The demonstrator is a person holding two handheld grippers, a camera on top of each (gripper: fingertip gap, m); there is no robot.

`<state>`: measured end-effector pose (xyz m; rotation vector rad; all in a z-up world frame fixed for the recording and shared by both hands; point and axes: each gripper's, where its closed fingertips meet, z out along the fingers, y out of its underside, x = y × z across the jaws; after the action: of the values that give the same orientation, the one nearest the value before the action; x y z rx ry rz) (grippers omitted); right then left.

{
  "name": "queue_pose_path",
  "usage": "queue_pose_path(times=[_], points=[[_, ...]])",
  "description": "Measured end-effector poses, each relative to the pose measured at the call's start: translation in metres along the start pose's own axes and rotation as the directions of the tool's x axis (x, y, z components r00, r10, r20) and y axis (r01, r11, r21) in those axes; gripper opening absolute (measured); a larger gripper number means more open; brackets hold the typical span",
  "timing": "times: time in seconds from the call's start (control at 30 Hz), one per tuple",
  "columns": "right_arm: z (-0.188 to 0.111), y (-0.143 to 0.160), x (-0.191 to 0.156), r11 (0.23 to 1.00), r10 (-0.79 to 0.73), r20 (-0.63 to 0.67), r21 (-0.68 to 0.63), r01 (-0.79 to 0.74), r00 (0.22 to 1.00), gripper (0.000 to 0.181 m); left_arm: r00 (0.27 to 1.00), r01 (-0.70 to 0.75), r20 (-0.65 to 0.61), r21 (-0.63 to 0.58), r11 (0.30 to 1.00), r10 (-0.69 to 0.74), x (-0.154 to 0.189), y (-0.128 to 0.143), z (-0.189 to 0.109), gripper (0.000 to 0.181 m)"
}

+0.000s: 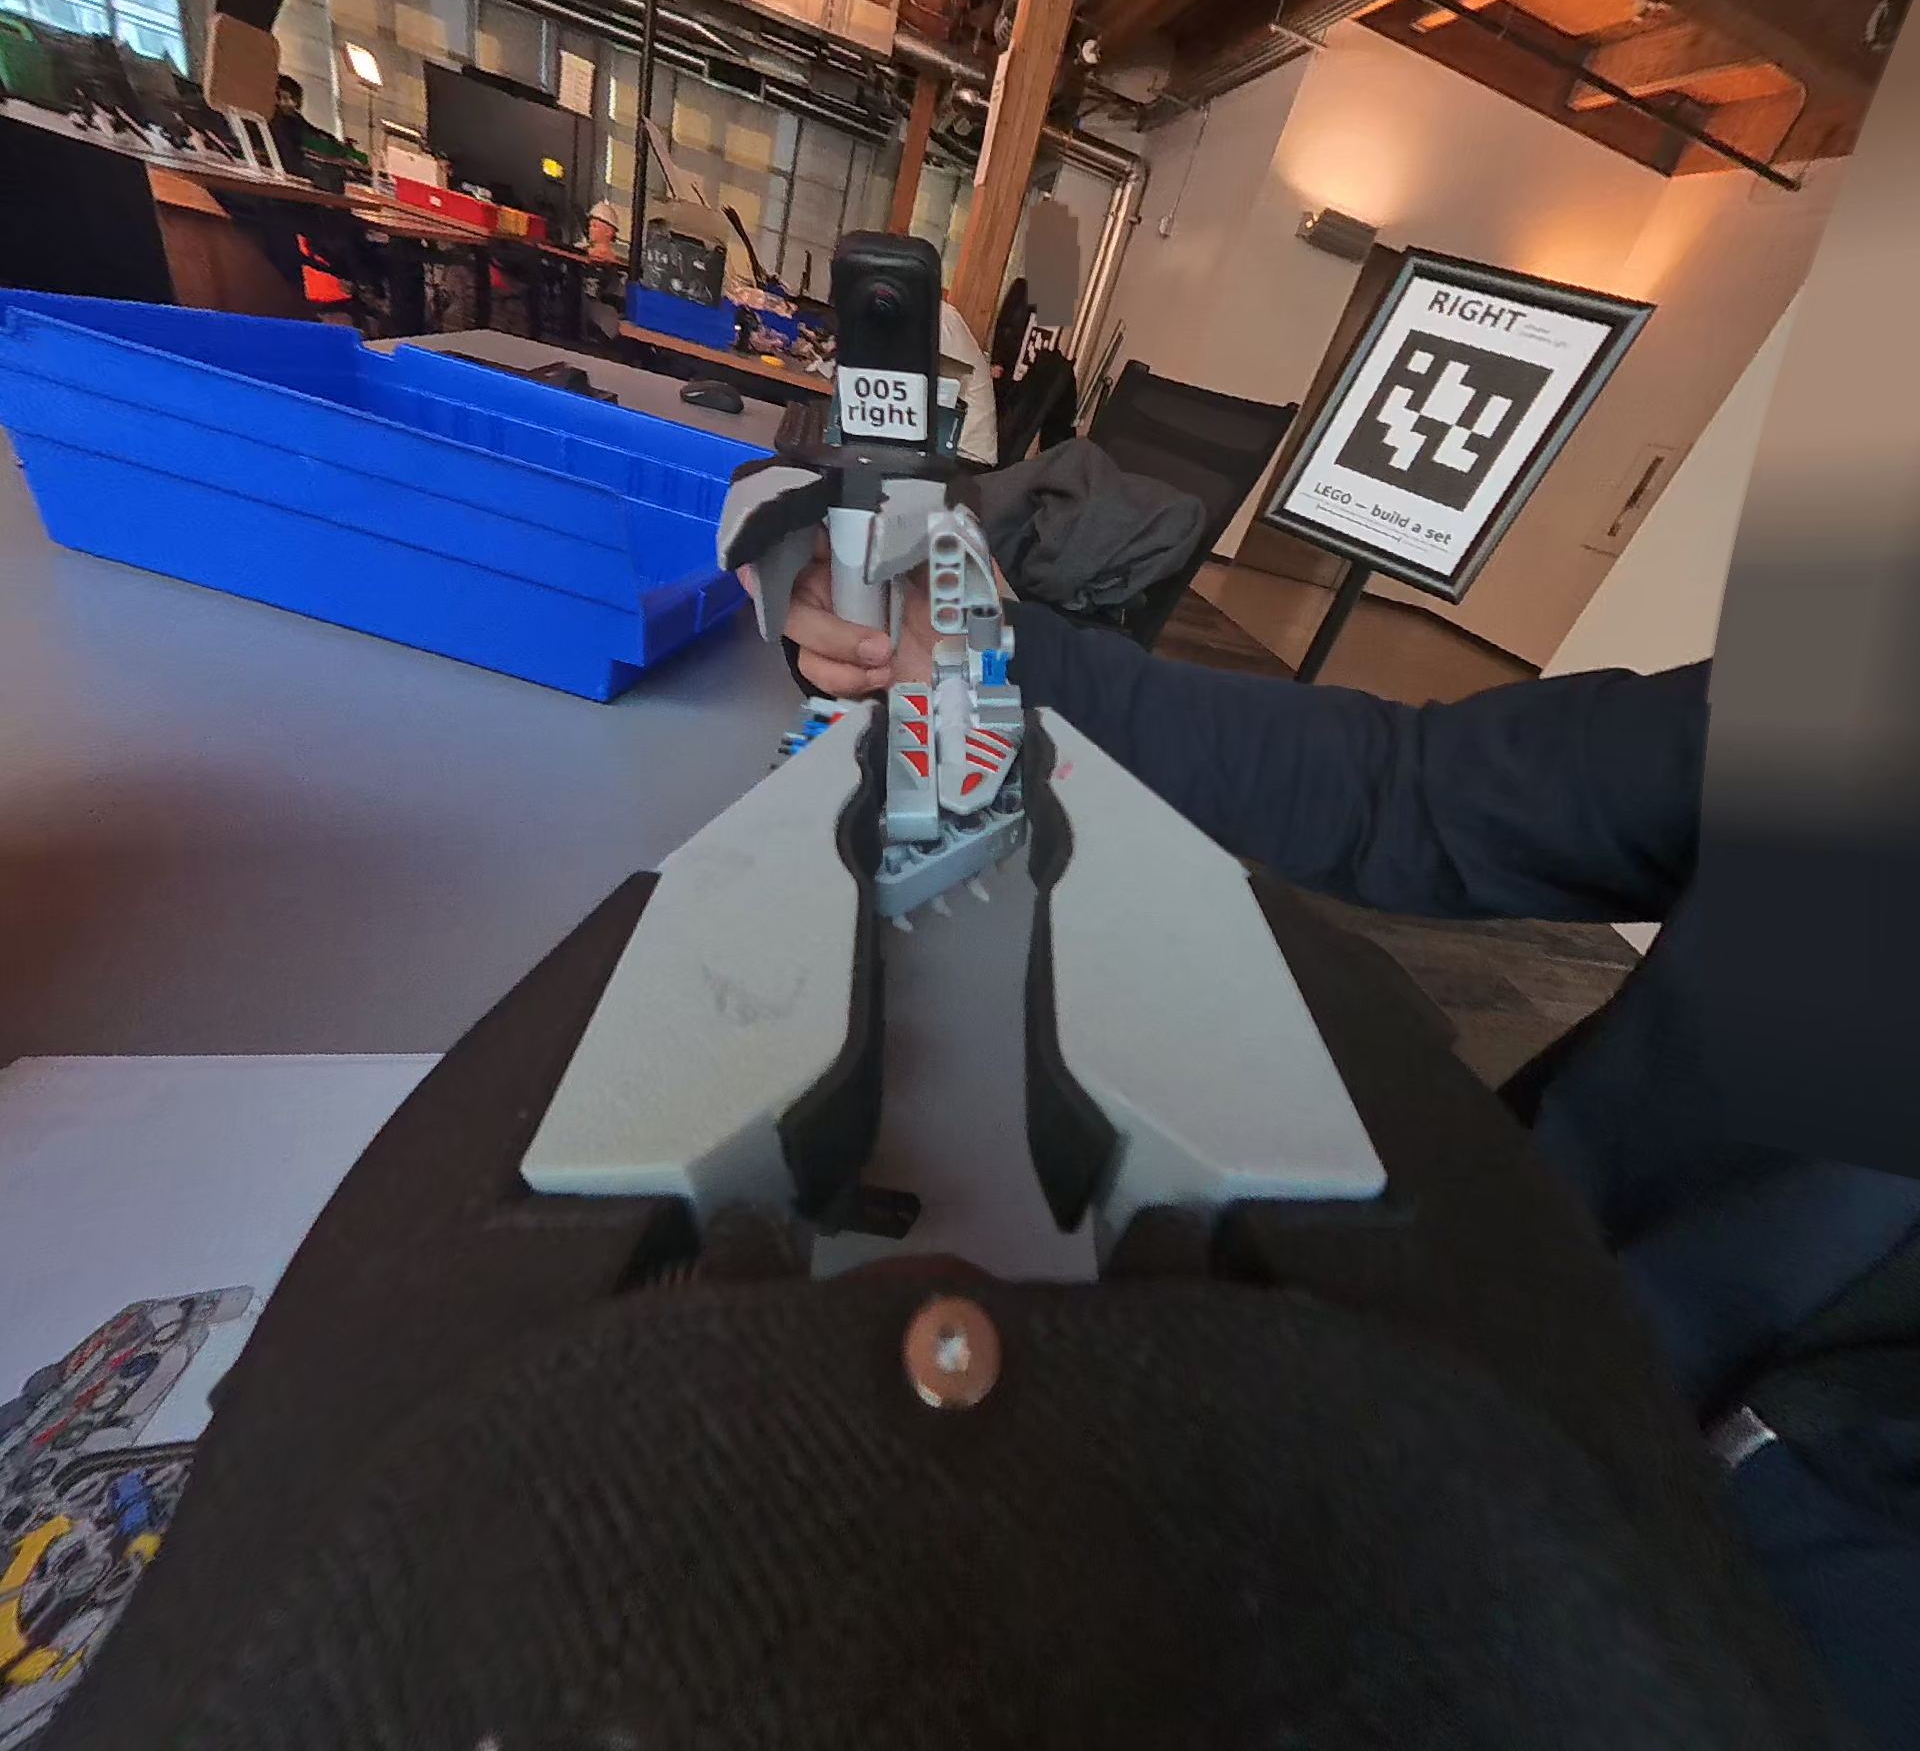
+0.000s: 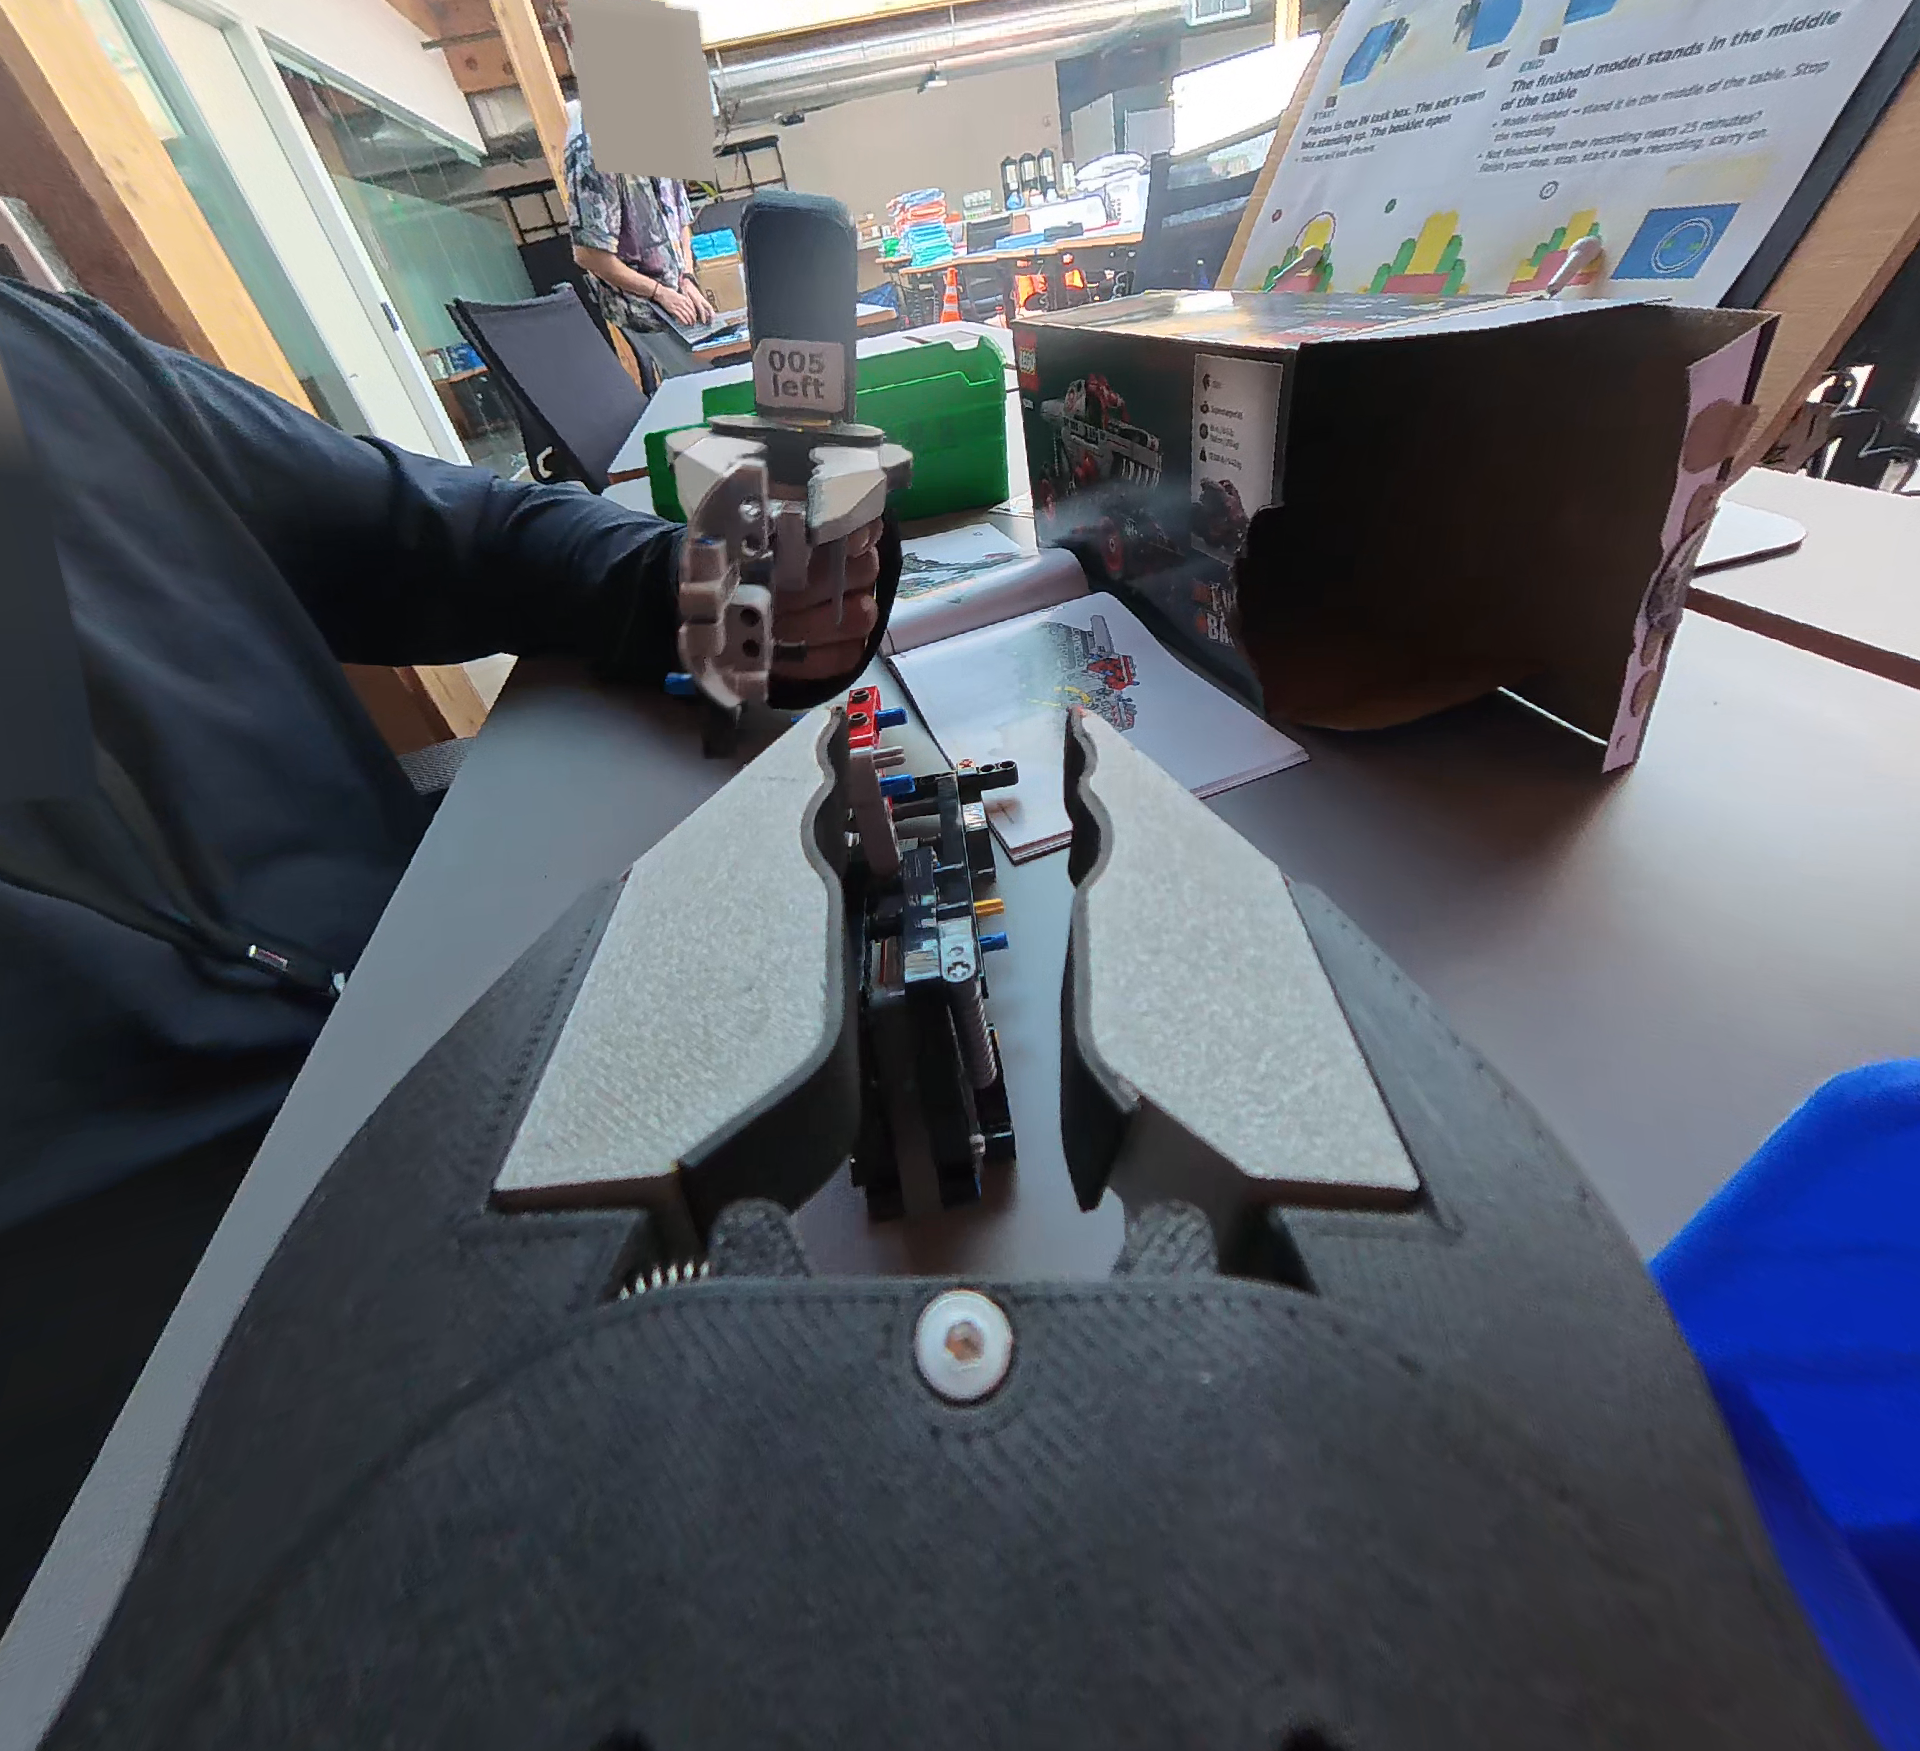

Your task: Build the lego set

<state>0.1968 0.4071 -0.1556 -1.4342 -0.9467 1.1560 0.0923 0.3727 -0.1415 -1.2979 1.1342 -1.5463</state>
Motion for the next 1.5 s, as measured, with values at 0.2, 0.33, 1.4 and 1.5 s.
queue_pose_path(times=[0.2,0.33,1.4,1.5], points=[[-0.001,0.0,0.0,1.0,-0.004,-0.012,-0.001,0.004,1.0,0.038,1.0,-0.024,-0.011,0.009,1.0,0.024,0.003,-0.001,-0.002,0.023],[-0.001,0.002,0.001,1.0,0.002,-0.014,-0.006,-0.002,1.0,0.038,1.0,-0.023,-0.001,0.011,1.0,0.023,0.0,-0.001,-0.004,0.023],[-0.001,0.001,-0.001,1.0,0.008,0.0,0.003,-0.008,1.0,0.037,0.998,0.052,0.043,-0.155,0.987,-0.046,0.007,0.041,0.017,0.023],[0.0,0.002,-0.002,1.0,0.008,0.006,-0.005,-0.008,1.0,0.037,0.998,0.058,0.047,-0.166,0.984,-0.05,0.006,0.043,0.019,0.023]])
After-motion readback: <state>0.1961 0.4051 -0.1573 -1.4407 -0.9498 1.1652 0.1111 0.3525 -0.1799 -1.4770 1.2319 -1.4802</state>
